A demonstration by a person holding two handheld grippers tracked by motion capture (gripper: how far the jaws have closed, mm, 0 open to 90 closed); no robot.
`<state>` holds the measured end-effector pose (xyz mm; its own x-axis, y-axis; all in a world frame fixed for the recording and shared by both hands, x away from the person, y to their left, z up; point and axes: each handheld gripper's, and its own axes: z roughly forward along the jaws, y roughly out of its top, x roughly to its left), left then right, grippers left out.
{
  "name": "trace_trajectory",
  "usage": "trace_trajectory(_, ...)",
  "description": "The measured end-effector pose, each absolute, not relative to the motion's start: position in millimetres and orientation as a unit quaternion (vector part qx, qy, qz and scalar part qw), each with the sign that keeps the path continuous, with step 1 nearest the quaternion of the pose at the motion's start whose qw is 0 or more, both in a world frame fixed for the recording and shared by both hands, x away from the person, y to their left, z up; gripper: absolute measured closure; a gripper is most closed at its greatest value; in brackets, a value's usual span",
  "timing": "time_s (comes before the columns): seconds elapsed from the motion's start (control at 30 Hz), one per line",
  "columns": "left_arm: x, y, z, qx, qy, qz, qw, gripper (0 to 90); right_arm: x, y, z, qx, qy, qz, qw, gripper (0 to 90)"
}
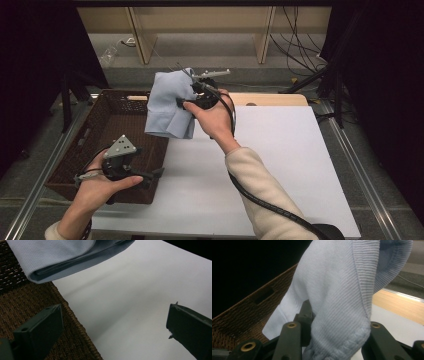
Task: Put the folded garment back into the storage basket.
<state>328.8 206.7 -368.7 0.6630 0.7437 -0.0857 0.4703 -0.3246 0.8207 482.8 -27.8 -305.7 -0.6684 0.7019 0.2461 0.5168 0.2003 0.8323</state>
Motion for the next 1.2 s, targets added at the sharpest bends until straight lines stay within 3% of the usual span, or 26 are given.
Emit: trace_trajectory(1.2,329,207,-368,0.799,0.380,0.155,0.440,0.3,484,-12,-304,0.386,0.775,0.493,0.091,64.1)
